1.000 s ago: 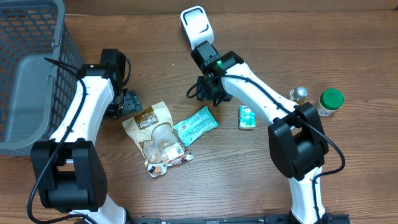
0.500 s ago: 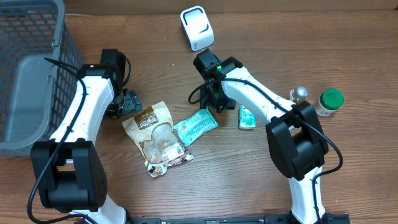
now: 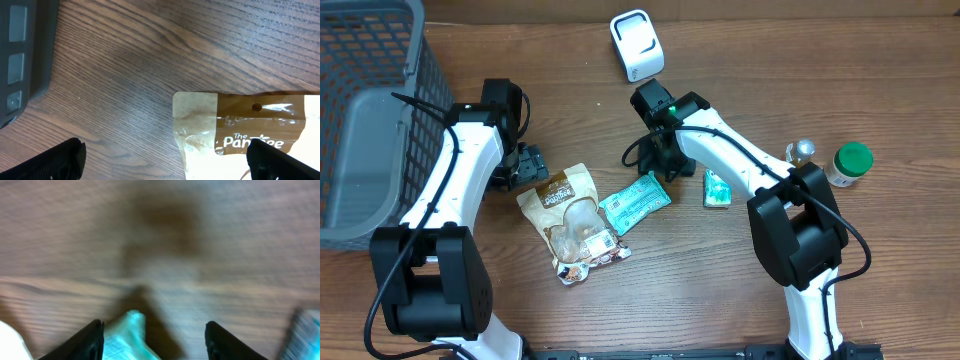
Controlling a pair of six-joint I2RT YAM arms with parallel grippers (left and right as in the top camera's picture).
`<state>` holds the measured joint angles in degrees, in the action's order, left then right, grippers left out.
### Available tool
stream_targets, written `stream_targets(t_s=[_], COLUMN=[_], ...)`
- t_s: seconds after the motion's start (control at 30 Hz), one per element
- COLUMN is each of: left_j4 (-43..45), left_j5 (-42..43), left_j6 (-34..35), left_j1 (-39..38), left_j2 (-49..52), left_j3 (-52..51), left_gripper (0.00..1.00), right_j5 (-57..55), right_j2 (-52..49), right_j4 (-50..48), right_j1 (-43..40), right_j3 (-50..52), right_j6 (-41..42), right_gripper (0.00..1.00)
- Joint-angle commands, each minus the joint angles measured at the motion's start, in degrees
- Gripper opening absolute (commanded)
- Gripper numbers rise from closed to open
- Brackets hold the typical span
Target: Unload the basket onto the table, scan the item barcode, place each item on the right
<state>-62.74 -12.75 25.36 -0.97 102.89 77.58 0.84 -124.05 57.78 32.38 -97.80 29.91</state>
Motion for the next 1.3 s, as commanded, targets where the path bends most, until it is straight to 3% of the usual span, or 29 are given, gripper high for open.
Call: stream_targets(t_s=[0.0,0.07,0.17,1.27], left_j4=[0.0,0.0,0.0,0.0], left_j5=[-1.2,-1.2,-1.2,-1.2], left_j6=[0.4,0.4,0.4,0.4], left_j1=[0.2,0.2,0.2,0.2], left_j2=[0.6,0.6,0.6,0.6], left_j3=[0.0,0.0,0.0,0.0], left_gripper=[0.99,1.00,1.00,1.00], right_j5=[1.4,1.5,2.5,0.7], right_j2=[0.5,0.5,0.5,0.5], right_j4=[-3.5,-5.6,-6.1,8.4], right_j1=[0.0,0.0,0.6,2.4], right_j3=[0.3,0.3,0.3,2.2], right_j6=[0.3,0.3,0.3,0.4], right_gripper=[0.55,0.42,0.32,0.39])
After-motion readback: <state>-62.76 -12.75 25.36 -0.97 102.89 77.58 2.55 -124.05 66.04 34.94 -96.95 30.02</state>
